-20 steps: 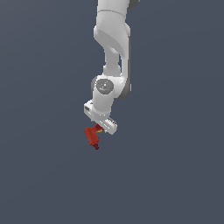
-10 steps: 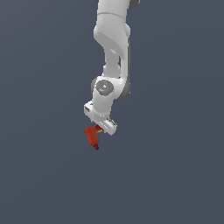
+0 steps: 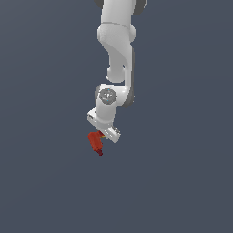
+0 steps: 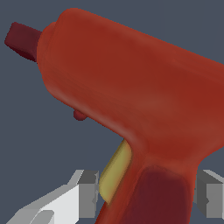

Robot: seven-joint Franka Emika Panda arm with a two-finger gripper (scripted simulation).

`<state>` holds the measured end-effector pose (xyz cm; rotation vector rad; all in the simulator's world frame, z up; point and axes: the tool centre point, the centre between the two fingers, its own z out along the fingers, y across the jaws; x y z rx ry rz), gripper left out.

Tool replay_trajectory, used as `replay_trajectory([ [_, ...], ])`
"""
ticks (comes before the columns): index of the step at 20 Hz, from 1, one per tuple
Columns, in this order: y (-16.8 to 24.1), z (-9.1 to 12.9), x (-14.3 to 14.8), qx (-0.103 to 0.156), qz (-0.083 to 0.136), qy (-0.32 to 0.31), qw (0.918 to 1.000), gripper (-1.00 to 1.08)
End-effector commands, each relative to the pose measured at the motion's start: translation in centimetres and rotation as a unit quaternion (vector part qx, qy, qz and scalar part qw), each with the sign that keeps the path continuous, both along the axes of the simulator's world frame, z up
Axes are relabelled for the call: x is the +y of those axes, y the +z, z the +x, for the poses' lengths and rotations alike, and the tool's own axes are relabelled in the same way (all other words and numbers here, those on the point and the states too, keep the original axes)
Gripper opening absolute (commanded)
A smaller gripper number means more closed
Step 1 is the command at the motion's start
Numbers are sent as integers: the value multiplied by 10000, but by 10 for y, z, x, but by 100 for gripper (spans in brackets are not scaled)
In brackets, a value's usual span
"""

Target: Pick up the object and move it to a goal position.

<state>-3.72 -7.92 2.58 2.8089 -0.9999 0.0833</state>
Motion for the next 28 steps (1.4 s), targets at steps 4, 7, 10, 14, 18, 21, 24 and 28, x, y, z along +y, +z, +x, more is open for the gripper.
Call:
replay_trajectory([
  [4, -1, 0, 0, -5, 0, 0, 10000, -100],
  [7, -1, 0, 0, -5, 0, 0, 10000, -100],
  [10, 0, 0, 0, -8, 3, 2, 10000, -100],
  [14, 3, 0, 3, -8, 3, 2, 10000, -100],
  [18, 14, -2, 10, -8, 5, 1, 10000, -100],
  [21, 27, -5, 20, -8, 5, 1, 10000, -100],
  [24, 44, -8, 32, -8, 5, 1, 10000, -100],
  [28, 73, -14, 52, -7, 8, 0, 10000, -100],
])
